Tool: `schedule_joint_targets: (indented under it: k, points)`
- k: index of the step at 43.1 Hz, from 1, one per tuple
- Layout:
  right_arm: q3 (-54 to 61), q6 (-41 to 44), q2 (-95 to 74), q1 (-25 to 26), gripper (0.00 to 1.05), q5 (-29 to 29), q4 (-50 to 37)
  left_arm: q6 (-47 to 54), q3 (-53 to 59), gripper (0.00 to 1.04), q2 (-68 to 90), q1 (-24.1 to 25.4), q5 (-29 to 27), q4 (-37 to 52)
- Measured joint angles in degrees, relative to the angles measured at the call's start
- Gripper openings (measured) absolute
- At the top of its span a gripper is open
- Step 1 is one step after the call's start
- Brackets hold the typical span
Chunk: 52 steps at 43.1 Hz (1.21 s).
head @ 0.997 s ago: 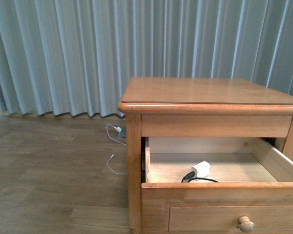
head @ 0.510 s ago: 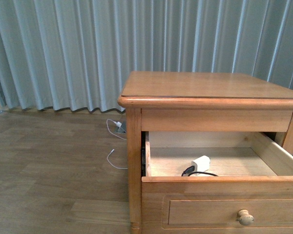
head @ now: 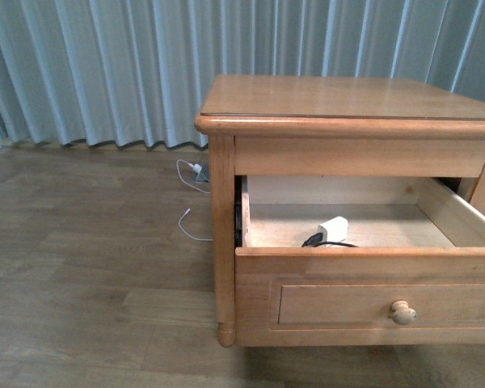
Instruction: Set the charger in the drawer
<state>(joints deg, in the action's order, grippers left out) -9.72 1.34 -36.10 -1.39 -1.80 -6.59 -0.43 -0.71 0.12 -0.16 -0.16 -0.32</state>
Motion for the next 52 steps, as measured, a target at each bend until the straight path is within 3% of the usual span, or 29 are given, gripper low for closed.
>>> schedule_joint_targets:
  k: [7,20,52]
  points:
    - [-5.73,0.44,-23.52,-0.07,0.97,-3.98,-12.85,0.07,0.00,1.01,0.00,0.00,0.00,0.00]
    - [-21.84,-3.30,-60.57,-3.50,0.97,-3.65,-26.69,0.11,0.00,0.99,0.00,0.00,0.00,0.00]
    - [-42.88,-6.95,-84.00,-4.39,0.97,3.34,-36.81,0.11,0.00,0.99,0.00,0.00,0.00,0.00]
